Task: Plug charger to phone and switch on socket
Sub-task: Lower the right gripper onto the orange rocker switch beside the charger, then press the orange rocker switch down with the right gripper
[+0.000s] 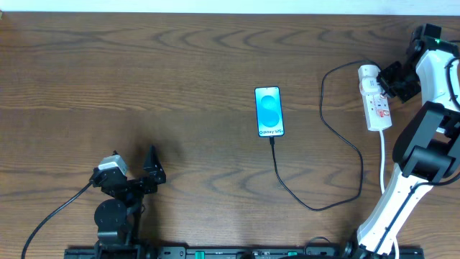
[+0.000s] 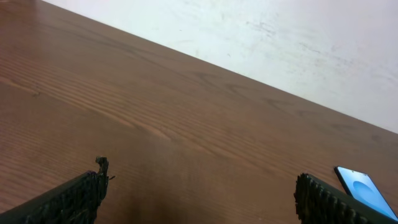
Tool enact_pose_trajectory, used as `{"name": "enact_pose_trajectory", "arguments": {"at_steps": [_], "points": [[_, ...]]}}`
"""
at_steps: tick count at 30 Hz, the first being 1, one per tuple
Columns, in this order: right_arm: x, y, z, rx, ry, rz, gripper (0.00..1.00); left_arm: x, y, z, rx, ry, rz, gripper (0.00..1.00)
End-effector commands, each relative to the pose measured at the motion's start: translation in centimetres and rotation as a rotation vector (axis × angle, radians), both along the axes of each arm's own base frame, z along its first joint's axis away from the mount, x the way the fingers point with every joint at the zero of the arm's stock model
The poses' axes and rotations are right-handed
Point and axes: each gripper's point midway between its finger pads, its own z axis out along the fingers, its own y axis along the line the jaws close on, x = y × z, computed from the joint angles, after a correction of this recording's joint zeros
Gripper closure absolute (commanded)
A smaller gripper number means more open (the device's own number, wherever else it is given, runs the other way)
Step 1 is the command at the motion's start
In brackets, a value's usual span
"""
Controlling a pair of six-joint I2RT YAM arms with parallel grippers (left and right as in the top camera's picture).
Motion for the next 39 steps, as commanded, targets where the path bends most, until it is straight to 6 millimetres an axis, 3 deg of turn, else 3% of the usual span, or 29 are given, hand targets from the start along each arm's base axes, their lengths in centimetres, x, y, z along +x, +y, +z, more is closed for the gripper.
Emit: {"name": "enact_pose_trajectory", "arguments": {"at_steps": [1,5,12,18,23,29,39], "points": [[0.1,1.2,-1.4,0.032,0.033,0.045,0.99,-0.1,-0.1,-1.3,0.01,0.034,-0.004,0.02],[0.4,2.5,-1.4,0.028,0.033,0.096,0.99,-0.1,-0.1,-1.3,0.01,0.034,-0.004,0.02],[0.4,2.2,-1.3,-0.032,0.051,0.108,0.99,-0.1,-0.1,-1.3,0.01,0.034,-0.004,0.02],[0.5,1.3,0.9,0.052,0.011,0.092,0.99,-0.1,-0.1,-1.3,0.01,0.034,-0.004,0.02],[-0.4,-0.8,2.7,0.089,0.007,0.039,0.99,-0.1,-0.1,-1.3,0.01,0.034,-0.004,0.02],[-1.6,-2.2,2.5,0.106,0.023,0.011,0.99,-0.1,-0.1,-1.3,0.01,0.034,-0.004,0.02],[-1.0,-1.8,1.7,0.141,0.003,0.048,0.99,-0.1,-0.1,-1.3,0.01,0.034,-0.004,0.02]]}}
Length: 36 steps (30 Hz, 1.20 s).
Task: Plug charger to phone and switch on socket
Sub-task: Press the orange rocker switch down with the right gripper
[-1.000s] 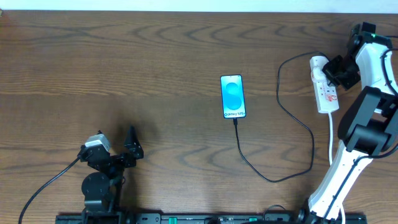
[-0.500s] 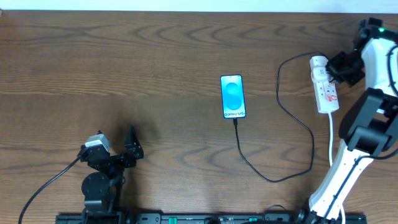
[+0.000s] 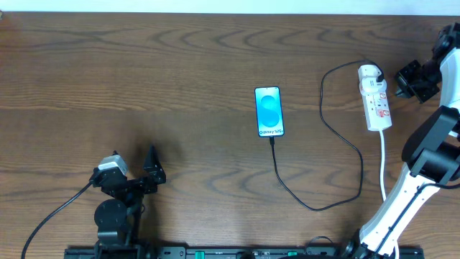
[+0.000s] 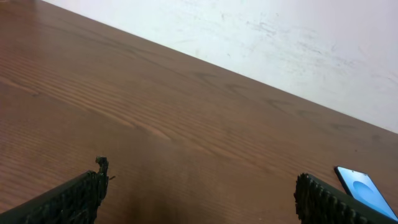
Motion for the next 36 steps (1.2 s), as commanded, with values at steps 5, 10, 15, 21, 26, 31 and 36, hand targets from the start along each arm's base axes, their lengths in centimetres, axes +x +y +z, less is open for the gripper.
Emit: {"name": "enact_pose_trajectory", "arguments": {"at_steps": [5,10,15,21,26,31,36], "points": [[0.5,1.1,-2.0,0.054,0.01,0.033,0.99,-0.1,-0.1,-1.3,0.009,0.034,-0.003,0.02],[0.8,1.6,-2.4,0.069,0.006,0.039,0.99,-0.1,-0.1,-1.3,0.009,0.034,-0.003,0.02],[1.4,1.8,-2.5,0.074,-0.01,0.032,0.99,-0.1,-0.1,-1.3,0.009,0.034,-0.003,0.02],[2.3,3.2,-2.7,0.065,-0.023,0.058,0.99,-0.1,-0.1,-1.3,0.009,0.034,-0.003,0.02],[1.7,3.5,-4.2,-0.025,0.045,0.034,0.99,-0.1,-0.1,-1.3,0.009,0.034,-0.003,0.02],[1.1,6.0,-5.6,0.003,0.082,0.078,0.99,-0.1,-0.1,-1.3,0.009,0.034,-0.003,0.02],[0.9,8.2,-5.8,0.039,0.092,0.16,0.99,-0.1,-0.1,-1.3,0.009,0.034,-0.003,0.02]]}}
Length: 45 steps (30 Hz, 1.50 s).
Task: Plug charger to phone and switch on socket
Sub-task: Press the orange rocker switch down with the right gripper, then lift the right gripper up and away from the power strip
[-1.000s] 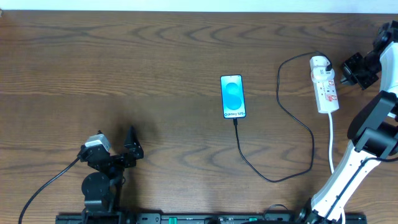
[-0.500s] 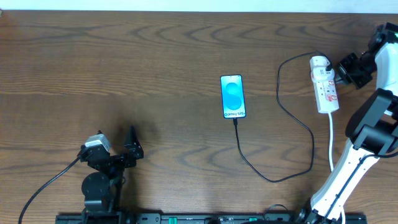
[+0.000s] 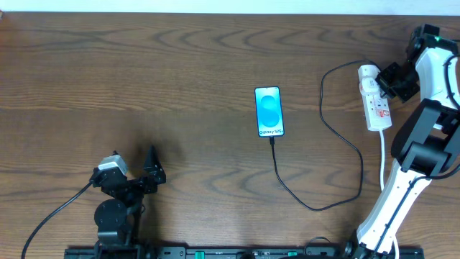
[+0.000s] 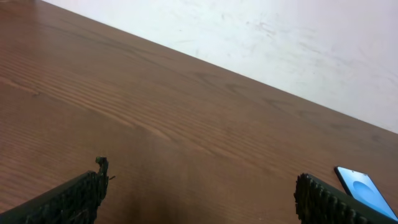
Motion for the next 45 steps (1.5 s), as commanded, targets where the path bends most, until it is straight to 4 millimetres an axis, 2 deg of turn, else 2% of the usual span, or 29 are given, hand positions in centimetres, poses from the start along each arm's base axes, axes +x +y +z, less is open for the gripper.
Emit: {"name": "enact_pose_trajectory", "arguments": {"at_steps": [1,4,7,9,14,16,18,22,24,27,30,32,33,35,39,41,42,43,45], "points": [[-0.3,5.7,-2.0,0.138,0.047,0.112,0.99,-0.1,-0.1,-1.3,0.01,0.034,-0.004,0.02],[-1.0,5.8,-0.9,0.139,0.071,0.113,0.99,-0.1,-0.1,-1.3,0.01,0.034,-0.004,0.02],[-1.4,4.3,1.5,0.073,0.066,0.093,0.99,-0.1,-0.1,-1.3,0.01,0.034,-0.004,0.02],[-2.0,2.5,4.4,-0.019,0.046,0.047,0.99,-0.1,-0.1,-1.3,0.01,0.034,-0.004,0.02],[-5.5,-2.1,13.0,-0.281,0.002,-0.145,0.99,-0.1,-0.1,-1.3,0.01,0.034,-0.004,0.02],[-6.9,-3.1,16.5,-0.37,-0.039,-0.194,0.99,-0.1,-0.1,-1.3,0.01,0.034,-0.004,0.02],[-7.7,-3.2,19.5,-0.404,-0.099,-0.206,0.99,-0.1,-0.1,-1.3,0.01,0.034,-0.004,0.02],[-9.3,-1.9,25.9,-0.406,-0.28,-0.215,0.99,-0.1,-0.1,-1.3,0.01,0.034,-0.004,0.02],[-9.4,-0.7,28.7,-0.388,-0.387,-0.153,0.99,-0.1,-0.1,-1.3,0.01,0.034,-0.004,0.02],[-8.4,2.9,34.1,-0.336,-0.622,0.139,0.99,-0.1,-0.1,-1.3,0.01,0.034,-0.004,0.02],[-8.9,7.0,37.9,-0.301,-0.79,0.433,0.99,-0.1,-0.1,-1.3,0.01,0.034,-0.004,0.02],[-10.1,8.1,39.3,-0.305,-0.83,0.491,0.97,-0.1,-0.1,-1.3,0.01,0.034,-0.004,0.02],[-10.9,8.3,39.6,-0.308,-0.834,0.491,0.9,-0.1,-0.1,-1.3,0.01,0.034,-0.004,0.02],[-12.2,8.7,39.9,-0.313,-0.828,0.504,0.84,-0.1,-0.1,-1.3,0.01,0.034,-0.004,0.02],[-14.6,9.9,40.2,-0.336,-0.813,0.618,0.97,-0.1,-0.1,-1.3,0.01,0.034,-0.004,0.02],[-15.7,11.9,40.5,-0.297,-0.847,0.739,0.95,-0.1,-0.1,-1.3,0.01,0.034,-0.004,0.02],[-16.3,13.0,40.7,-0.271,-0.868,0.794,0.86,-0.1,-0.1,-1.3,0.01,0.034,-0.004,0.02],[-16.9,13.9,41.0,-0.246,-0.89,0.834,0.6,-0.1,-0.1,-1.3,0.01,0.034,-0.004,0.02],[-18.1,14.8,41.5,-0.216,-0.915,0.827,0.01,-0.1,-0.1,-1.3,0.01,0.034,-0.004,0.02]]}}
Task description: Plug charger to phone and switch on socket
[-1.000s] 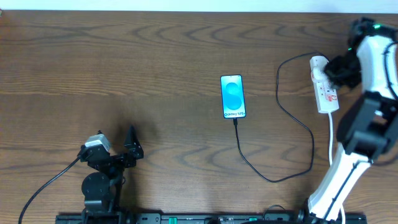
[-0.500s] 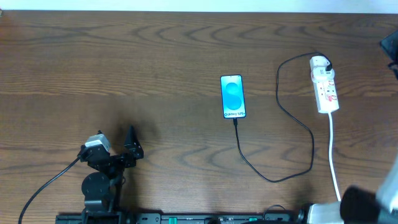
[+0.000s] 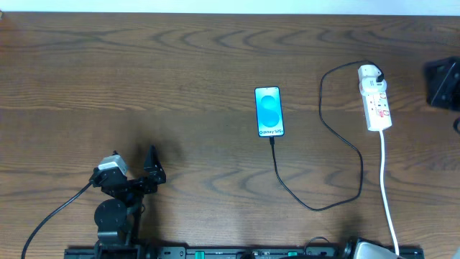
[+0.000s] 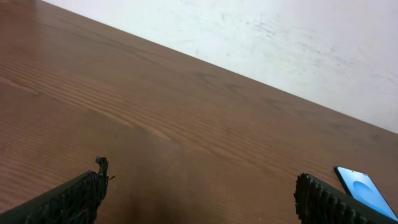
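Note:
The phone (image 3: 269, 111) lies face up mid-table with its screen lit blue; its corner also shows in the left wrist view (image 4: 364, 186). A black charger cable (image 3: 316, 207) runs from the phone's lower end in a loop to the plug at the top of the white power strip (image 3: 376, 101). My right gripper (image 3: 442, 83) is a dark blur at the right edge, apart from the strip, and its jaws cannot be made out. Resting at the front left, my left gripper (image 3: 134, 173) (image 4: 199, 208) is open and holds nothing.
The strip's white cord (image 3: 388, 201) runs down to the table's front edge. The base of the right arm (image 3: 366, 250) sits at the front right. A pale wall rises behind the table's far edge (image 4: 249, 74).
My right gripper was against the strip's upper right side and is now off at the right edge, clear of it. Most of that arm has left the view. The left arm has not moved.
My right gripper was first at the upper right side of the strip, then a little off to the right of it, then back against it, and now far off at the edge. The phone, cable and left arm stayed as they were.

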Tool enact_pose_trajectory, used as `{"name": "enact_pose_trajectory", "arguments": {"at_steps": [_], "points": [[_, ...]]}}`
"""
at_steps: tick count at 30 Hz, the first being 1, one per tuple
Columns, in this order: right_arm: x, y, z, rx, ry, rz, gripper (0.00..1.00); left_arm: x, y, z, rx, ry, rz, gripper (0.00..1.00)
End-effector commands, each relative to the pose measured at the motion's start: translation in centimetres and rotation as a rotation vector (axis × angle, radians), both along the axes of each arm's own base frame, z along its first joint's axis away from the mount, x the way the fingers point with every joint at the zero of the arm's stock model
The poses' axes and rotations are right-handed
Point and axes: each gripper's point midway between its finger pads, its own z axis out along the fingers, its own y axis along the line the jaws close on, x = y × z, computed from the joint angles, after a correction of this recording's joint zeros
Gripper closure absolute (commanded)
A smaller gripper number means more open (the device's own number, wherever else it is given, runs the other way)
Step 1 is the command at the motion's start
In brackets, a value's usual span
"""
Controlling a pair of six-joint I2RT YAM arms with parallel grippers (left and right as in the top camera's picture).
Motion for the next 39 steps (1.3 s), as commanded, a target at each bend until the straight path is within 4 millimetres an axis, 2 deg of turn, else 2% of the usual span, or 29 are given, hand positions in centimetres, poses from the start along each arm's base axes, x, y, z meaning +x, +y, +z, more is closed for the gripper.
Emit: {"name": "enact_pose_trajectory", "arguments": {"at_steps": [1,7,11,15,17,21,25,31,39], "points": [[-2.0,3.0,1.9,0.002,-0.083,0.159,0.01,-0.1,-0.1,-1.3,0.01,0.034,-0.004,0.02],[-3.2,3.3,2.6,-0.008,-0.106,0.16,0.01,-0.1,-0.1,-1.3,0.01,0.034,-0.004,0.02],[-3.4,3.4,2.4,-0.006,-0.099,0.159,0.01,-0.1,-0.1,-1.3,0.01,0.034,-0.004,0.02],[-3.4,2.5,2.1,-0.037,-0.082,0.119,0.01,-0.1,-0.1,-1.3,0.01,0.034,-0.004,0.02],[-4.1,2.2,1.1,-0.043,-0.029,0.103,0.01,-0.1,-0.1,-1.3,0.01,0.034,-0.004,0.02],[-6.5,3.1,-1.5,-0.083,0.098,0.198,0.01,-0.1,-0.1,-1.3,0.01,0.034,-0.004,0.02],[-7.4,3.7,-2.1,-0.115,0.111,0.274,0.01,-0.1,-0.1,-1.3,0.01,0.034,-0.004,0.02],[-7.8,5.3,-2.5,-0.123,0.032,0.349,0.01,-0.1,-0.1,-1.3,0.01,0.034,-0.004,0.02],[-7.0,9.2,-4.1,-0.221,-0.223,0.513,0.01,-0.1,-0.1,-1.3,0.01,0.034,-0.004,0.02]]}}
